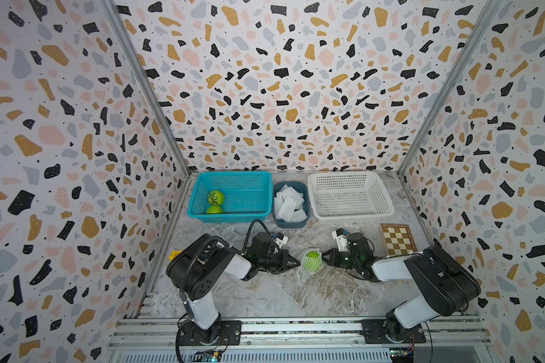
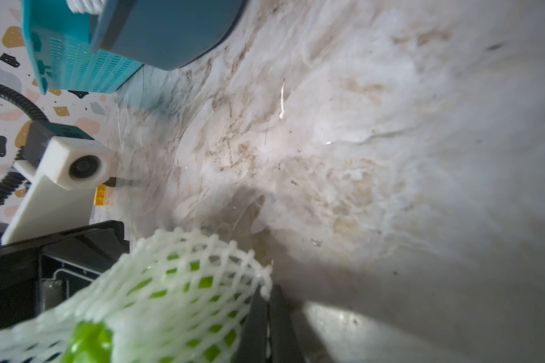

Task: Sleeve custard apples in foam nets
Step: Put on the foam net on the custard apple.

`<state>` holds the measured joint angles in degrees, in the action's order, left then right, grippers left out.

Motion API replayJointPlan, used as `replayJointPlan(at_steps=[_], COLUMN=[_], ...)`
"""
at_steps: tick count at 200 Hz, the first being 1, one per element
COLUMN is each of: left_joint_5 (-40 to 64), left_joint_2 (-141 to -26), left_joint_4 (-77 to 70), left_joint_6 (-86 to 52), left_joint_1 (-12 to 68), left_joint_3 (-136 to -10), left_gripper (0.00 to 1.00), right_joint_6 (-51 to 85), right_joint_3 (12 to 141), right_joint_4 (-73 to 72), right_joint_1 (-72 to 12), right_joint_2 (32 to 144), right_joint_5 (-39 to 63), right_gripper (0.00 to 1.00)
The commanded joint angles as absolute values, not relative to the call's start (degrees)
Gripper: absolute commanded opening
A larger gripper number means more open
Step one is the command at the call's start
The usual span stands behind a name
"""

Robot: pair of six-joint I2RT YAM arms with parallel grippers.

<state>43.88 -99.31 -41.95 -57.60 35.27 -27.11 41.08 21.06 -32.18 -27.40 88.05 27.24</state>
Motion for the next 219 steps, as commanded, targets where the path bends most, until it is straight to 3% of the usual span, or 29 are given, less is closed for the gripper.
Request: replayJointPlan(at_steps=[1,43,197,219], left_joint_5=[44.3,44.1,45.7,46.5], left_joint_2=[-96.2,-91.8,-91.9,-92.4], left_joint_4=[-41.2,-34.6,-36.9,-38.0], left_joint_6=[-56.7,-53.9,-54.6,-55.0], left_joint_1=[35.5,35.5,36.1,36.3], left_joint_3=[-28.0,-28.6,-26.3,-26.2], left_gripper=[0.04,0.04,0.06,0.0], right_joint_6=[41.0,41.0,41.0,41.0], right_joint_3=[21.8,21.4,14.6,13.8], right_joint_4=[-30.4,-28.0,-27.6,-28.5], right_joint_1=[-27.7,-27.7,-27.7,-27.7], right_joint_2=[84.7,80.1,72.0,71.5], right_joint_5=[27.3,27.0,28.4,29.8], right_gripper=[0.0,0.0,0.0,0.0])
